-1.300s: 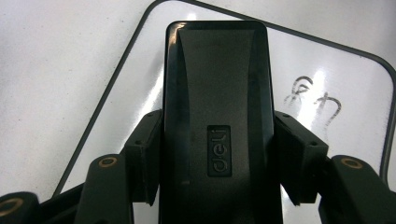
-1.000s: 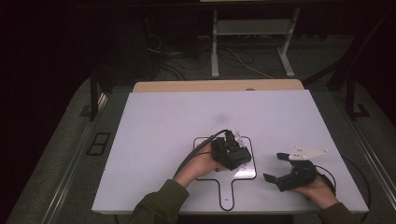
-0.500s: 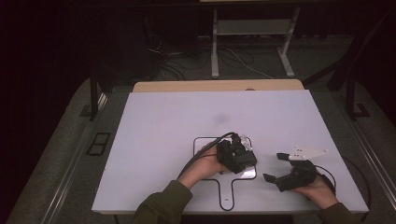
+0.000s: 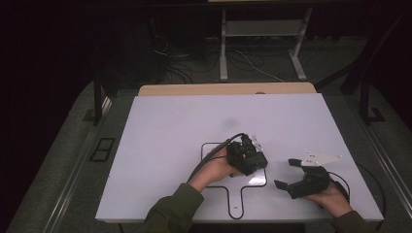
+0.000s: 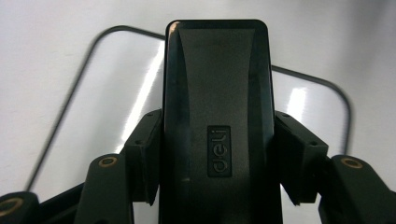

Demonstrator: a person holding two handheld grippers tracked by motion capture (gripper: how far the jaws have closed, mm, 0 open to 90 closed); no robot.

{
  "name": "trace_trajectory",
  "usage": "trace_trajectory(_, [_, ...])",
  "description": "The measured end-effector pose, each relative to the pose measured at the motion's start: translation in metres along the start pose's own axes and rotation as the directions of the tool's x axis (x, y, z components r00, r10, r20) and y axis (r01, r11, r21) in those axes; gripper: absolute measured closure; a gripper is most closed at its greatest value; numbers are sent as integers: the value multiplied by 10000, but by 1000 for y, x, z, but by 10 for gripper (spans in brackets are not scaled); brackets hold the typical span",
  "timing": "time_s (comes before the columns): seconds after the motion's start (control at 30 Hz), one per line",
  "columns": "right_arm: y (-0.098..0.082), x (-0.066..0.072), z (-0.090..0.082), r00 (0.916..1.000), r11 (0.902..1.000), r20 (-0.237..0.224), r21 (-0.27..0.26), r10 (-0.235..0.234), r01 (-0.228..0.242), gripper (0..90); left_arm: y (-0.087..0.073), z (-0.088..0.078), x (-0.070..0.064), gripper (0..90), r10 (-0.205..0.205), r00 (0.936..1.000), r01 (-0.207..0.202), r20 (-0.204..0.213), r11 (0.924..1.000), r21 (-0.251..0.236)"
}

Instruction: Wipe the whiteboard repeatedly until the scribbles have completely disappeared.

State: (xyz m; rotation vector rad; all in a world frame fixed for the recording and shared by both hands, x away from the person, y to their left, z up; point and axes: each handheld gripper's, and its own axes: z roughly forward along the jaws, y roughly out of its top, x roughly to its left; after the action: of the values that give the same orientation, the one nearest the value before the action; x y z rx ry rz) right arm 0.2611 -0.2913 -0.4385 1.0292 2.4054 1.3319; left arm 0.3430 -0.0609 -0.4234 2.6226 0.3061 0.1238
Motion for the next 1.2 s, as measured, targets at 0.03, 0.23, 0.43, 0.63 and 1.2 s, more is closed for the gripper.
trace_trajectory(0.03, [0, 0, 0, 10000, 10000, 2, -9, -26, 26, 0, 0, 0, -3, 394, 59, 10000, -59, 72, 10000, 3])
trace_trajectory(0.23, [0, 1, 0, 10000, 10000, 24, -1, -34, 34, 0, 2, 0, -18, 394, 454, 9984, -456, 323, 9990, 36])
trace_trajectory(0.43, [0, 1, 0, 10000, 10000, 19, 6, -52, 52, 0, 5, 3, -5, 394, 111, 9999, -111, 60, 9999, -16])
trace_trajectory(0.63, [0, 1, 0, 10000, 10000, 7, 22, 28, -28, 0, 7, 5, 8, 394, -124, 9998, 124, -148, 9999, -5])
trace_trajectory(1.2, [1, 0, -2, 10000, 9999, 54, -101, 13, -13, 0, 7, 1, -6, 395, 268, 9996, -264, -78, 9983, 520])
